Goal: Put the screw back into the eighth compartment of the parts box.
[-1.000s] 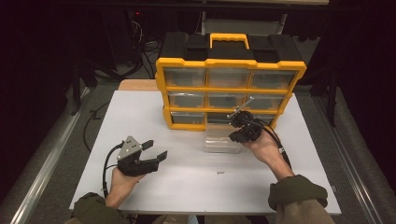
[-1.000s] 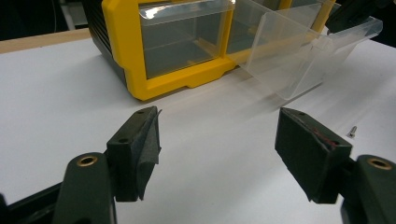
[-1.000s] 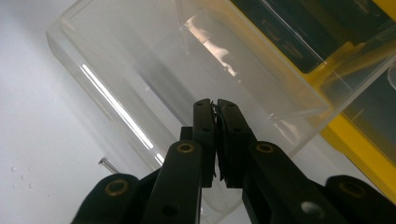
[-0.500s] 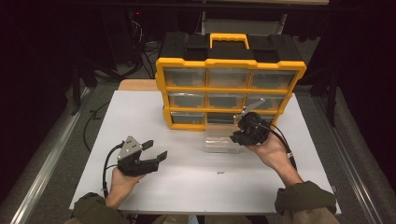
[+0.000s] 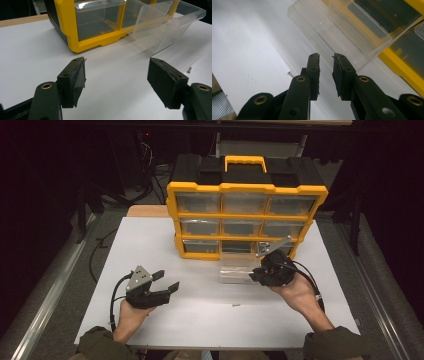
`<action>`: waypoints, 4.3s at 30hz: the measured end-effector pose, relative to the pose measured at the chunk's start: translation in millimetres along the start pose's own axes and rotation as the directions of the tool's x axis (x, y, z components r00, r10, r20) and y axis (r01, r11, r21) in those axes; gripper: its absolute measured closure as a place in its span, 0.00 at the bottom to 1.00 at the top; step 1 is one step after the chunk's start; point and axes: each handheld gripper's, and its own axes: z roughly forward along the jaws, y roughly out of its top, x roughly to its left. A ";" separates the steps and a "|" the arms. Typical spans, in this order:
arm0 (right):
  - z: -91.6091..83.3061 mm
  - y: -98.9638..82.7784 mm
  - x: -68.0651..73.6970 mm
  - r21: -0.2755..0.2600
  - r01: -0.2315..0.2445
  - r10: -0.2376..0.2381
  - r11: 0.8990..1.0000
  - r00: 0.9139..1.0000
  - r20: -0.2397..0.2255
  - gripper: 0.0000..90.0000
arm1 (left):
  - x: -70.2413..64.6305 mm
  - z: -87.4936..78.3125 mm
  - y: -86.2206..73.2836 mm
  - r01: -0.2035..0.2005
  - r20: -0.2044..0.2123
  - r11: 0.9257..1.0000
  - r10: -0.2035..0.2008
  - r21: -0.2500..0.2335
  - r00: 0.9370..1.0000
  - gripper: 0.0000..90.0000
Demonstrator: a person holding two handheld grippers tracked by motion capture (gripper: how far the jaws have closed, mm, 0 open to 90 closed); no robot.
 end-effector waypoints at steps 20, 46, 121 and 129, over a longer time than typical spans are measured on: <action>7.4 -17.8 12.3 0.001 0.008 -0.008 1.000 0.999 -0.037 0.85 | 0.1 0.1 -0.1 0.001 0.000 1.000 -0.001 0.002 1.000 0.35; 41.6 -30.1 27.8 0.036 0.029 -0.026 0.999 0.998 -0.063 0.68 | 0.3 -0.6 0.1 -0.001 0.001 1.000 0.001 0.002 1.000 0.35; 95.6 -24.5 50.4 0.192 0.113 -0.097 0.975 0.991 -0.089 0.99 | -1.1 0.4 -0.2 -0.007 0.001 1.000 0.007 0.008 1.000 0.35; 95.4 -23.9 52.7 0.198 0.122 -0.109 0.973 0.991 -0.076 1.00 | -0.5 0.4 -0.4 -0.004 0.001 1.000 0.004 0.010 1.000 0.35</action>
